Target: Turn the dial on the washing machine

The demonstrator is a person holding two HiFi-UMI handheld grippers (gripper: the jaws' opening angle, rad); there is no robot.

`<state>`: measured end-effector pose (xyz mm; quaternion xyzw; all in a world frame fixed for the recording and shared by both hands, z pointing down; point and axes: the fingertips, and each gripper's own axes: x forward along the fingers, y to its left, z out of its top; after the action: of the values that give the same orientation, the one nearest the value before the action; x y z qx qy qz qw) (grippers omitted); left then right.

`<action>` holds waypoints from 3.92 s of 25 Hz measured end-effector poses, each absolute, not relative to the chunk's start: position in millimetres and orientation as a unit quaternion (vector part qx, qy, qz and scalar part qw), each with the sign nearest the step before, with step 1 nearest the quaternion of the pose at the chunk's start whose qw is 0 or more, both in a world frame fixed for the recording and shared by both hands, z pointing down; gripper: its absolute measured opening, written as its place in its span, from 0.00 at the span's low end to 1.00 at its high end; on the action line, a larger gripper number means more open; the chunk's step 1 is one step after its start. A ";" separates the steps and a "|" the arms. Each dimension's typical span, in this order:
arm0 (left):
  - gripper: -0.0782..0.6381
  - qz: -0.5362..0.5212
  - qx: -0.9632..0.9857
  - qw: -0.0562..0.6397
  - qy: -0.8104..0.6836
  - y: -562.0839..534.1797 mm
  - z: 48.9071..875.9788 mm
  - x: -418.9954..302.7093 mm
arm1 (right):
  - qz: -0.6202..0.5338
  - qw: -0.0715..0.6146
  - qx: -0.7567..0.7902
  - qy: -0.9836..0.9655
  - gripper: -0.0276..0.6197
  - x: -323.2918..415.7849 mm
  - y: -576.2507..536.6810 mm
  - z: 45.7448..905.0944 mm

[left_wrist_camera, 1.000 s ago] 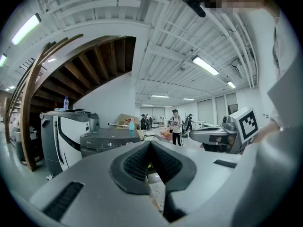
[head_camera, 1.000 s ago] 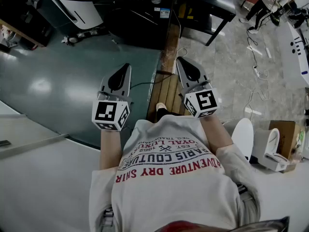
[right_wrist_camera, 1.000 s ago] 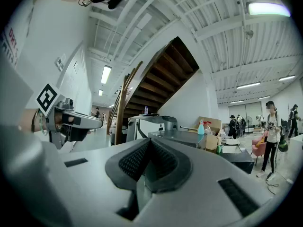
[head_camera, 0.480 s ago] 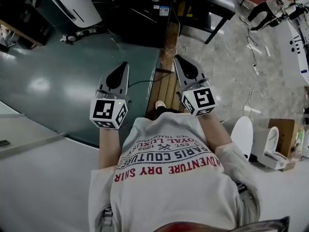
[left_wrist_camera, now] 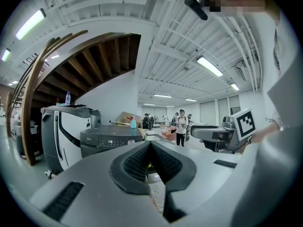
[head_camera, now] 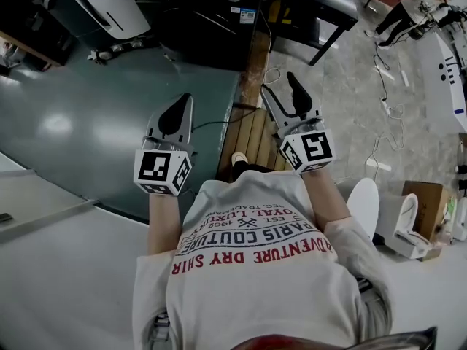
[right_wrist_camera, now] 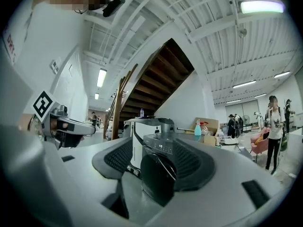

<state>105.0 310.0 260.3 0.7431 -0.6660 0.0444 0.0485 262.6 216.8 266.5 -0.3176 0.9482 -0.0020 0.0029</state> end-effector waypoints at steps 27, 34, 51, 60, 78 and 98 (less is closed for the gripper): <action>0.13 0.074 0.714 0.060 -0.694 122.4 272.2 4.2 | -0.006 -0.097 -0.288 0.953 0.44 157.4 32.3 312.9; 0.13 0.068 0.762 0.071 -0.640 45.2 280.2 -50.6 | -0.017 -0.126 -0.341 0.931 0.44 101.5 -25.1 321.5; 0.13 0.061 0.863 0.137 -0.482 -119.3 279.8 -184.7 | -0.079 -0.209 -0.527 0.820 0.44 16.0 -128.9 327.9; 0.13 0.088 0.864 0.171 -0.466 -124.7 316.8 -189.7 | -0.082 -0.253 -0.546 0.795 0.44 12.1 -150.4 365.3; 0.13 0.117 0.835 0.185 -0.506 -119.3 379.6 -180.9 | -0.066 -0.270 -0.569 0.774 0.45 23.0 -186.1 442.0; 0.13 0.121 0.823 0.158 -0.532 -96.8 370.3 -174.3 | -0.241 -0.145 -0.569 0.773 0.46 35.8 -190.6 446.9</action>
<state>-174.3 -96.8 370.3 0.8231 -0.5320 0.1209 0.1575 35.8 -190.6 446.9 -0.5689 0.7728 -0.2410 -0.1451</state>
